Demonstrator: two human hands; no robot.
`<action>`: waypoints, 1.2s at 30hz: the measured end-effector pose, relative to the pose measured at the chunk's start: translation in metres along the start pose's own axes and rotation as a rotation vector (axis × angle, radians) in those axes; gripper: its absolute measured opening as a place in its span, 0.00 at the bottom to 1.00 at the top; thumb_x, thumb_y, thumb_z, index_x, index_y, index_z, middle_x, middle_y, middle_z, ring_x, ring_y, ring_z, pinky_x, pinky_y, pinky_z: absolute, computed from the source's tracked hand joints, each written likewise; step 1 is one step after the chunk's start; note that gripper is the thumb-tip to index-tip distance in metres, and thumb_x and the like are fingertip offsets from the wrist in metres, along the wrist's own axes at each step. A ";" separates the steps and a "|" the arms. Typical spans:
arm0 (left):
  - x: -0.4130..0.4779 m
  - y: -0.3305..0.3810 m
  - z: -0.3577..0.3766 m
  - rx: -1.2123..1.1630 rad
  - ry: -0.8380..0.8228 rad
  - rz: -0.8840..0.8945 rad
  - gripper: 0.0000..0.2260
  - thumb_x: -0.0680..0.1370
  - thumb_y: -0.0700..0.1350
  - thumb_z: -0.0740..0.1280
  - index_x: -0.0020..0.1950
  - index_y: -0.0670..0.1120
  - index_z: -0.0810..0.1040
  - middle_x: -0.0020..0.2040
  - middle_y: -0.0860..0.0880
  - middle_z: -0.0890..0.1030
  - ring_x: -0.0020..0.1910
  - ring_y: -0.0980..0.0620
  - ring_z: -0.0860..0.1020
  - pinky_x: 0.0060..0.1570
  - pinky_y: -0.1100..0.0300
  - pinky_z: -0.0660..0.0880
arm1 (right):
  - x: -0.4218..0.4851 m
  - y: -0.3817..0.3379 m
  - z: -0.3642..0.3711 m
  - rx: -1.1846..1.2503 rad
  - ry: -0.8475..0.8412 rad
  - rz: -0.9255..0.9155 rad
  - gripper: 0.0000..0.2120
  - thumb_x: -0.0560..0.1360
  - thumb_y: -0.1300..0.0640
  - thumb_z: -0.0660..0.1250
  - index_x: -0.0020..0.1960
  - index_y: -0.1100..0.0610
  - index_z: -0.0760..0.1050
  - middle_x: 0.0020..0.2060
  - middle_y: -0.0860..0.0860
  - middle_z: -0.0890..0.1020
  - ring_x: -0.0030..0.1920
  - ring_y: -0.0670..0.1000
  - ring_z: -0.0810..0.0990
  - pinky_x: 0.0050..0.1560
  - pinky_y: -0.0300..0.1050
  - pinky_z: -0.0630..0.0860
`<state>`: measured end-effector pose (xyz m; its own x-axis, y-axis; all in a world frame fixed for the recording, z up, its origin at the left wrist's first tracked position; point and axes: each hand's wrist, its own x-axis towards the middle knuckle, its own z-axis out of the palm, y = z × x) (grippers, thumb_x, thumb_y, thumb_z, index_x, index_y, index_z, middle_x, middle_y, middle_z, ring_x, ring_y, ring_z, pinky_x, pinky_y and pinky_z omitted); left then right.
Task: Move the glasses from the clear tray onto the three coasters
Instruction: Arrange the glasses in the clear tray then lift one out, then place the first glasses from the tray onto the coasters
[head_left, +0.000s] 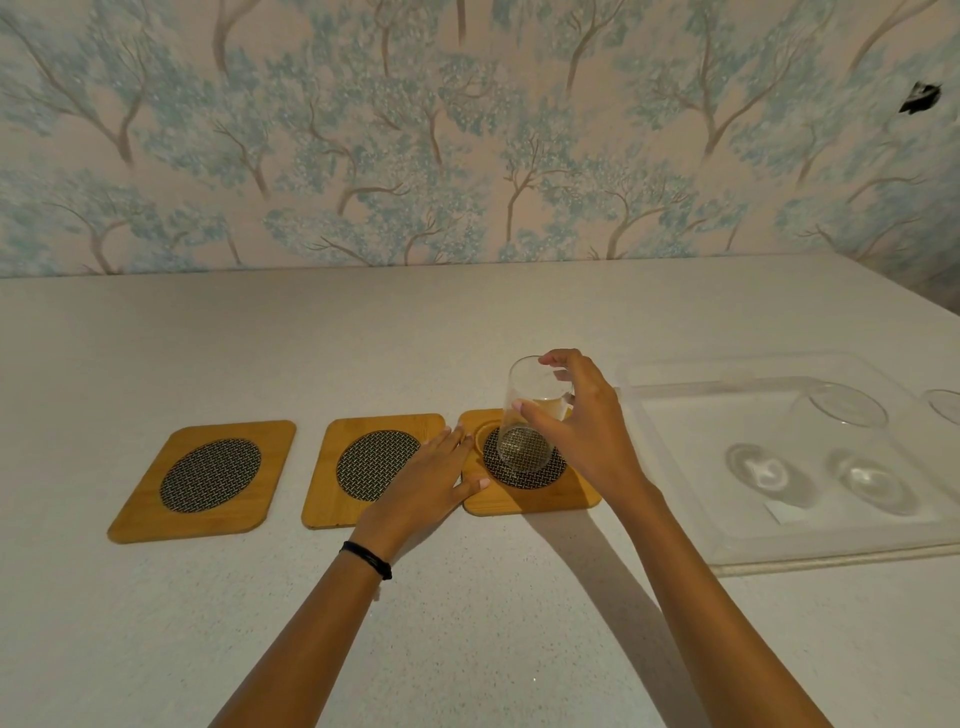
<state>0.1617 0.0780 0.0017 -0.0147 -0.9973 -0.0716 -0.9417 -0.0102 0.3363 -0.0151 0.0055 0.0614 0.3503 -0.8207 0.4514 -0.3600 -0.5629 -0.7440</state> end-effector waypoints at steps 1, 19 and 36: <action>0.000 0.000 0.000 0.000 -0.002 -0.001 0.30 0.80 0.55 0.56 0.76 0.44 0.49 0.78 0.44 0.50 0.77 0.47 0.48 0.74 0.51 0.48 | 0.000 0.000 0.000 0.001 0.003 -0.001 0.24 0.68 0.51 0.73 0.61 0.52 0.69 0.61 0.49 0.74 0.57 0.46 0.72 0.53 0.44 0.74; -0.003 0.001 -0.003 0.026 -0.009 0.021 0.30 0.79 0.57 0.56 0.76 0.44 0.51 0.78 0.45 0.52 0.77 0.47 0.50 0.75 0.51 0.51 | -0.001 0.002 0.004 0.002 -0.070 -0.051 0.21 0.71 0.52 0.70 0.61 0.56 0.70 0.62 0.52 0.73 0.62 0.51 0.72 0.60 0.45 0.72; -0.025 0.027 -0.069 -0.293 0.216 0.103 0.08 0.78 0.54 0.60 0.50 0.53 0.76 0.51 0.54 0.79 0.49 0.56 0.78 0.49 0.55 0.76 | 0.015 -0.010 -0.069 -0.070 0.218 -0.262 0.09 0.77 0.55 0.63 0.55 0.57 0.76 0.57 0.53 0.76 0.58 0.48 0.75 0.57 0.47 0.75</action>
<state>0.1603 0.0974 0.0774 -0.0040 -0.9861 0.1660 -0.8023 0.1022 0.5881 -0.0657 -0.0072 0.1096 0.2485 -0.6452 0.7224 -0.3431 -0.7561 -0.5573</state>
